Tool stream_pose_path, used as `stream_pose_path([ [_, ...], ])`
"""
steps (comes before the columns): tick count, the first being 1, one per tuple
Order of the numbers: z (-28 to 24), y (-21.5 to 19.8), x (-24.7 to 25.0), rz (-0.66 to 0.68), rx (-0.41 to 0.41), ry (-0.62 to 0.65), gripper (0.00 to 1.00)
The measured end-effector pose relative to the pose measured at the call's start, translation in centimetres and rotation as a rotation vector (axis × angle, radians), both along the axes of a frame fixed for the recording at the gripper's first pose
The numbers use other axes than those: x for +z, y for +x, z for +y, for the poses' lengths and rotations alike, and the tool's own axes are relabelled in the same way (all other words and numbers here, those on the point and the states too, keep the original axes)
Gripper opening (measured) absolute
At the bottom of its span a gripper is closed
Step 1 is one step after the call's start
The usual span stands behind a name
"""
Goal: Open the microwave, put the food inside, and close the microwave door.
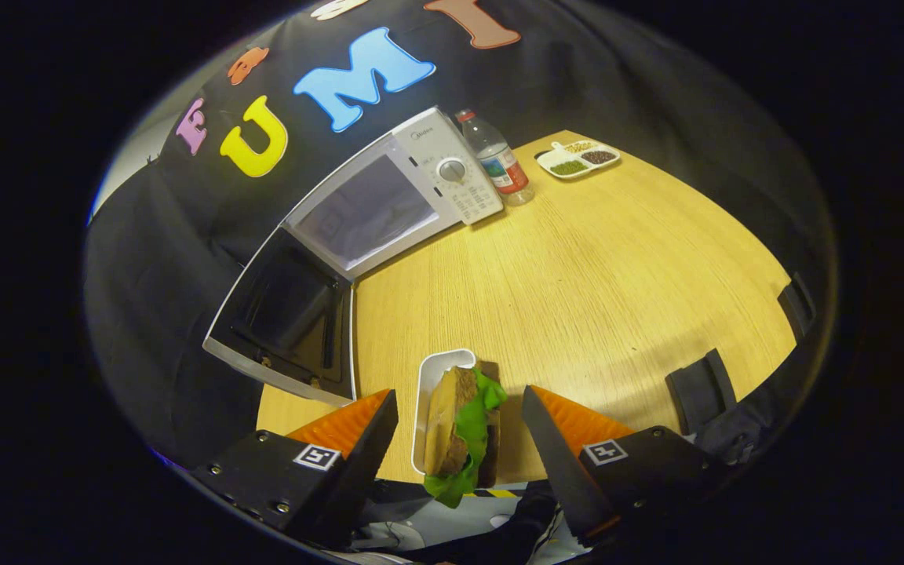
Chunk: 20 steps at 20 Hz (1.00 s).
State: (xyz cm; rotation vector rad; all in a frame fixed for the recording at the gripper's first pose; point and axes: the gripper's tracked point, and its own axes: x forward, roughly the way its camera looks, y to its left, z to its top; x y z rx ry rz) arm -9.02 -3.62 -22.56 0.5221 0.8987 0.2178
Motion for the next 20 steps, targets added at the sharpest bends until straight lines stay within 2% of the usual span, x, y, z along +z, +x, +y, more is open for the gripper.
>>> stream_pose_path([
  [3,0.5,-0.4,-1.0,0.058,-0.023,0.073,0.94],
  [4,0.3,-0.3,-1.4,0.087,-0.039,0.089,0.88],
  [5,0.5,-0.6,-1.7,0.11,-0.047,0.106,0.73],
  [8,1.1,-1.0,-2.0,0.174,-0.052,0.176,0.73],
  [9,0.7,-1.0,-1.8,0.179,-0.079,0.187,0.63],
  [11,0.7,-1.2,-1.7,0.197,-0.085,0.21,0.44],
  [12,0.6,-0.8,-1.6,0.194,-0.104,0.21,0.44],
  [13,0.6,-1.1,-1.3,0.196,-0.101,0.205,0.28],
  [20,1.6,0.3,2.8,0.127,-0.08,0.238,0.29],
])
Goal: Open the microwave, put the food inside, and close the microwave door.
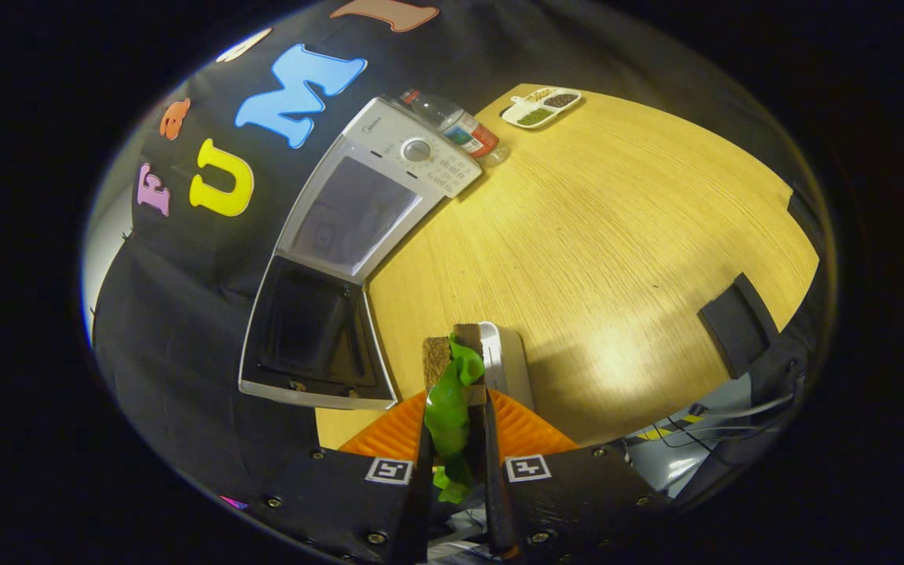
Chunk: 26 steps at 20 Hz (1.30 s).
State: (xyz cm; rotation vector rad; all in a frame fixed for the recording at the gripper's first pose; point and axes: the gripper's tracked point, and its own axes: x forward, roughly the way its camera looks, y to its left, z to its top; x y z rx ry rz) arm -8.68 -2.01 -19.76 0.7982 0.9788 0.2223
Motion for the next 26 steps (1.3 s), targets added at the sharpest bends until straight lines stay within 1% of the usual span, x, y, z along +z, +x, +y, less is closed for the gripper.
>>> stream_pose_path([
  [2,0.7,1.4,1.5,-0.035,-0.009,0.025,0.29],
  [5,1.8,3.7,3.3,-0.087,-0.007,0.026,0.29],
  [11,5.7,10.2,6.0,-0.209,-0.016,0.024,0.29],
  [14,7.7,13.4,7.0,-0.249,-0.055,0.051,0.29],
  [18,9.8,17.3,7.8,-0.299,-0.14,0.102,0.28],
  [23,12.6,20.6,7.6,-0.324,-0.186,0.152,0.28],
  [26,14.7,22.4,7.4,-0.378,-0.204,0.164,0.29],
])
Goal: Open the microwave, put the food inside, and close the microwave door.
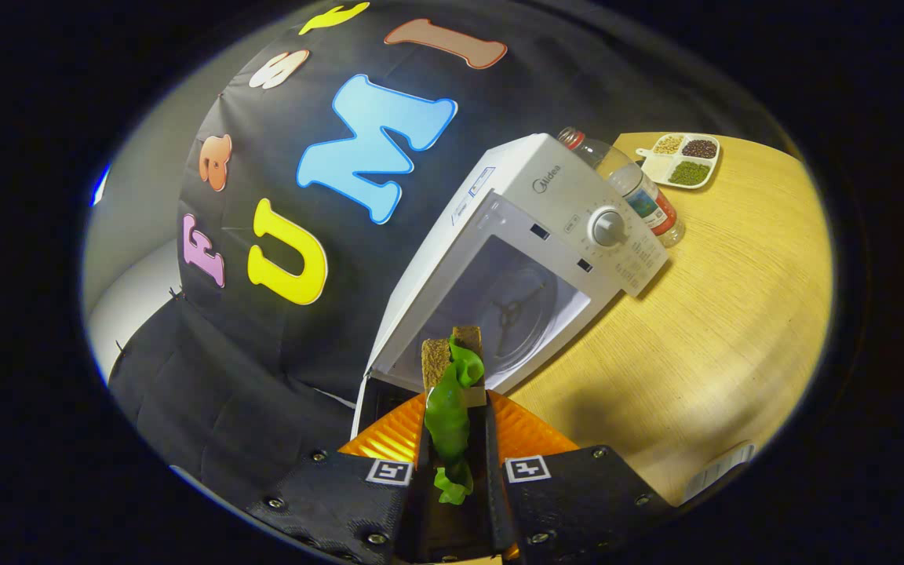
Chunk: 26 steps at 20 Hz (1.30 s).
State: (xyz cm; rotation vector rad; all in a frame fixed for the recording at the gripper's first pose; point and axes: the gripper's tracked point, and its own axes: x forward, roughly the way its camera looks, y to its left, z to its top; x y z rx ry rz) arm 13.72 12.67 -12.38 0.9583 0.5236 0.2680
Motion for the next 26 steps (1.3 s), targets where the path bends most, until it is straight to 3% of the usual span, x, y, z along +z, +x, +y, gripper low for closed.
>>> stream_pose_path([
  [7,3.0,4.5,-1.1,-0.12,-0.055,0.006,0.28],
  [26,2.4,15.5,-8.6,-0.086,-0.216,-0.016,0.28],
])
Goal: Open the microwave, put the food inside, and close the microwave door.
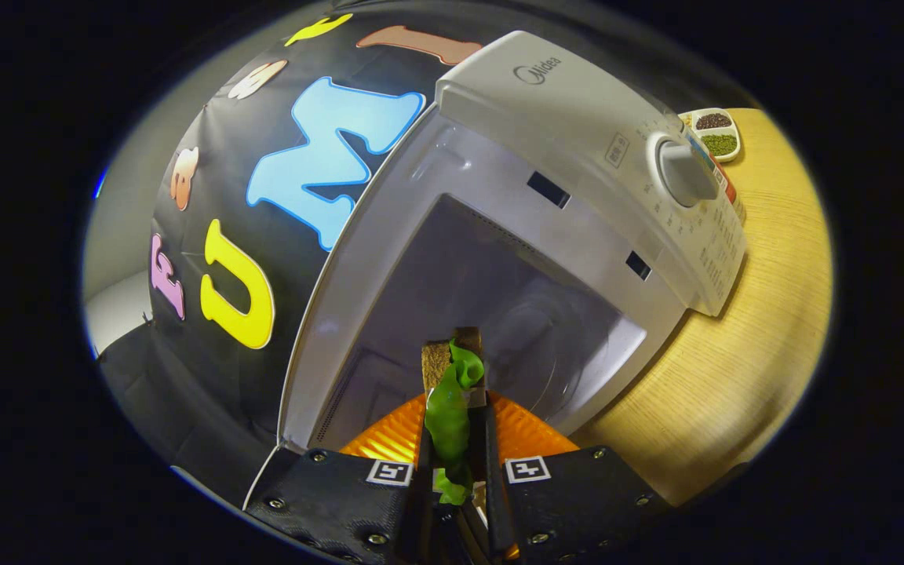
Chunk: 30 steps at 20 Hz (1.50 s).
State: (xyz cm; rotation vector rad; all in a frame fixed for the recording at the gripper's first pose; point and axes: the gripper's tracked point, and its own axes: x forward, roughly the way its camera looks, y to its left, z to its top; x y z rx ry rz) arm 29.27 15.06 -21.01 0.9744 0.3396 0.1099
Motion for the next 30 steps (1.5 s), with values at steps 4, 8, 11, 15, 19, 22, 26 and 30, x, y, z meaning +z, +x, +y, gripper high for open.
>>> stream_pose_path([
  [4,0.1,1.7,-1.2,0.017,-0.019,0.018,0.28],
  [8,0.3,2.6,-2.4,0.028,-0.039,-0.022,0.29],
  [11,-0.2,2.9,-3.7,0.082,-0.051,-0.076,0.42],
  [15,-0.3,2.1,-3.9,0.114,-0.024,-0.108,0.81],
  [19,-1.6,0.7,-3.9,0.146,-0.015,-0.187,0.97],
  [22,-2.7,-0.5,-2.5,0.128,-0.015,-0.245,0.97],
  [26,-3.2,-3.2,0.1,0.089,0.014,-0.308,0.97],
  [30,-3.7,-7.0,3.2,0.037,0.038,-0.378,0.97],
])
